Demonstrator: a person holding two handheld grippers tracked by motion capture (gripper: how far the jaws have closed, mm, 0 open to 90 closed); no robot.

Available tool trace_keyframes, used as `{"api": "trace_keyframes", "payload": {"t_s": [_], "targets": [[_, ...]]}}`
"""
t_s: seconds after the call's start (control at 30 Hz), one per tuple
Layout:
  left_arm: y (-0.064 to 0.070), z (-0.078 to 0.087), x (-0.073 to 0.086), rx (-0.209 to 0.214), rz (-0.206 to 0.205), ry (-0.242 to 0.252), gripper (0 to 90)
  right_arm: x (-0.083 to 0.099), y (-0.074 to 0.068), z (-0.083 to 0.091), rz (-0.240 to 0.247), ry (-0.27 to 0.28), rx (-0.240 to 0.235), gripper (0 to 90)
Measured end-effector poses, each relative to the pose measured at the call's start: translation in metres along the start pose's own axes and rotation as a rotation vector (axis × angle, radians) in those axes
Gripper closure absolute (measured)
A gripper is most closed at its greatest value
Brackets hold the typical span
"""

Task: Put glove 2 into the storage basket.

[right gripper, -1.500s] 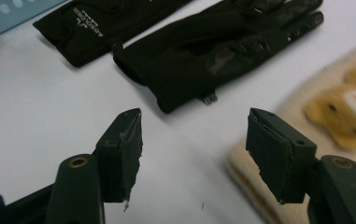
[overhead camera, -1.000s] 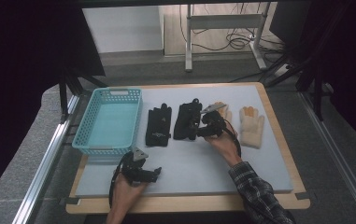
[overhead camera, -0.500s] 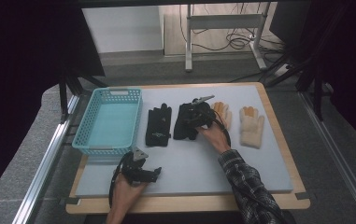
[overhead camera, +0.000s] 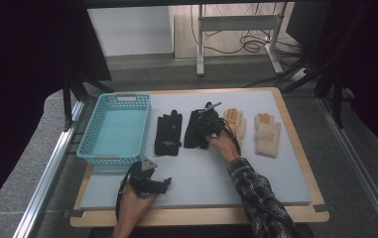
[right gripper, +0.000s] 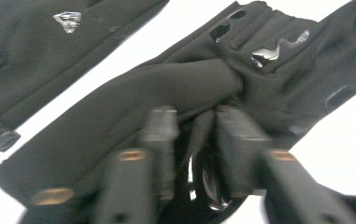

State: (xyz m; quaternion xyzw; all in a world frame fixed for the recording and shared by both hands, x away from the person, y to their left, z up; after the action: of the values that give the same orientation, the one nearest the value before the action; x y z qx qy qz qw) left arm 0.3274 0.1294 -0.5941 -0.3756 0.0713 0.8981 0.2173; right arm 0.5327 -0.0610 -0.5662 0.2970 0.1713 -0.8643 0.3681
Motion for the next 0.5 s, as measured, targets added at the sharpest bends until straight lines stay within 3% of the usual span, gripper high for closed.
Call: {"api": "trace_keyframes", "payload": {"t_s": [0.07, 0.13, 0.3, 0.5], "targets": [[0.000, 0.000, 0.000, 0.000, 0.000, 0.000, 4.4, 0.001, -0.001, 0.001, -0.016, 0.007, -0.028, 81.3], [0.000, 0.000, 0.000, 0.000, 0.001, 0.000, 4.4, 0.001, -0.001, 0.002, -0.021, 0.013, -0.030, 84.1], [0.000, 0.000, 0.000, 0.001, 0.002, -0.001, 4.4, -0.003, -0.003, 0.015, 0.005, 0.035, -0.026, 84.9], [0.000, 0.000, 0.000, 0.000, -0.001, -0.001, 4.5, -0.007, -0.012, 0.045, 0.016, 0.082, -0.050, 84.8]]}}
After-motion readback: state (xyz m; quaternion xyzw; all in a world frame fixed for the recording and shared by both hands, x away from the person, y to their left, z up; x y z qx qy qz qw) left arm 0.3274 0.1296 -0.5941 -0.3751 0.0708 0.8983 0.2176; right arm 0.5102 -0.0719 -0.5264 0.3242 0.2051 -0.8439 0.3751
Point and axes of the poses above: each handheld gripper's, and its own axes: z roughly backward along the jaws, x roughly out of its underside, y roughly to its right, the point moved 6 cm from there along -z, roughly forward along the jaws, and after that the axes turned 7 degrees about -x, right-handed, at the moved point
